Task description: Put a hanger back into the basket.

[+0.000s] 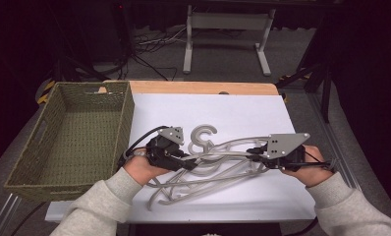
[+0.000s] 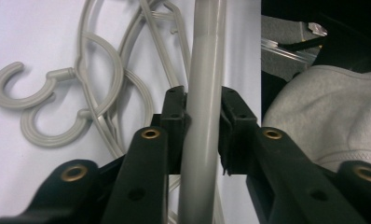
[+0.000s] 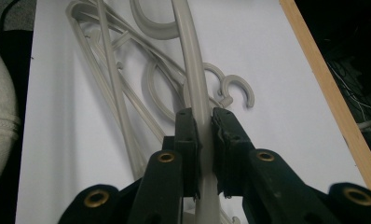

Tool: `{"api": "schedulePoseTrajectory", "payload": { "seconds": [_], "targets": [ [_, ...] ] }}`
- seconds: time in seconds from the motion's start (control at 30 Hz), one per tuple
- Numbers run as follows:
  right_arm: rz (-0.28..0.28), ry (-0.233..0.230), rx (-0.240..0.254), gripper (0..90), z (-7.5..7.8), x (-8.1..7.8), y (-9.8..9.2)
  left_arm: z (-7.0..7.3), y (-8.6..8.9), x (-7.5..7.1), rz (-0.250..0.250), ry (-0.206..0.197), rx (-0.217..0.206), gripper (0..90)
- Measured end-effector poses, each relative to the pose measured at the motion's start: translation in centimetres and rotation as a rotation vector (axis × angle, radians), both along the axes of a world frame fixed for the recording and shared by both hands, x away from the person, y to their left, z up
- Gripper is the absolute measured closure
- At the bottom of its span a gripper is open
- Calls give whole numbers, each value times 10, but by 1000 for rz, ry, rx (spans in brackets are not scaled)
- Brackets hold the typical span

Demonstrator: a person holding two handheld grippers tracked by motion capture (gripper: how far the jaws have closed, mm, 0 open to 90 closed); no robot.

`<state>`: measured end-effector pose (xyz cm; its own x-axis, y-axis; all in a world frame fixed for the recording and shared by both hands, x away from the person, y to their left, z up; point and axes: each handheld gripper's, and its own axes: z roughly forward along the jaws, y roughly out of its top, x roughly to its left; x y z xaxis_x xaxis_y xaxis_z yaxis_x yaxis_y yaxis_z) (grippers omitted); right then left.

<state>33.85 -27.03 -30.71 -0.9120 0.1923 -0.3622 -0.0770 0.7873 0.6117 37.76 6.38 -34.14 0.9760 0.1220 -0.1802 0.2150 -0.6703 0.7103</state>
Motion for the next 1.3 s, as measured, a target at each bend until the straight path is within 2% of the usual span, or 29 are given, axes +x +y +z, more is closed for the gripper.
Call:
{"api": "schedulePoseTrajectory", "payload": {
  "seconds": [0.2,0.33,0.4,0.43,0.5,0.63,0.7,0.77,0.83,0.93,1.07,1.17,1.23,1.3],
  "targets": [
    [5,-5,-4,795,-3,1,-1,1,-1,-4,-15,-23,10,795],
    [0,38,16,768,-3,2,-2,6,-1,-12,-5,-71,-9,798],
    [-2,88,65,683,0,5,-4,10,-1,-14,7,-93,-2,799],
    [-4,97,81,630,0,5,-5,12,-1,-15,16,-109,1,800],
    [-23,95,129,469,3,6,-7,16,2,-15,33,-114,-6,800],
    [-90,82,250,297,10,6,-16,27,13,-12,86,-126,-22,800],
    [-122,93,320,224,11,8,-24,33,20,-11,110,-133,-40,799],
    [-143,104,356,186,11,9,-32,40,28,-9,144,-141,-54,799],
    [-182,129,399,130,7,12,-39,45,34,-8,161,-145,-62,799],
    [-209,165,456,45,0,17,-47,52,43,-7,187,-154,-75,799],
    [-244,177,501,22,-10,19,-56,61,55,-7,224,-168,-80,798],
    [-264,161,540,0,-20,19,-61,66,64,-8,250,-178,-80,798],
    [-281,159,544,0,-26,19,-63,69,72,-8,275,-183,-86,798],
    [-294,166,521,0,-32,19,-65,72,82,-8,310,-194,-91,798]
  ]
}}
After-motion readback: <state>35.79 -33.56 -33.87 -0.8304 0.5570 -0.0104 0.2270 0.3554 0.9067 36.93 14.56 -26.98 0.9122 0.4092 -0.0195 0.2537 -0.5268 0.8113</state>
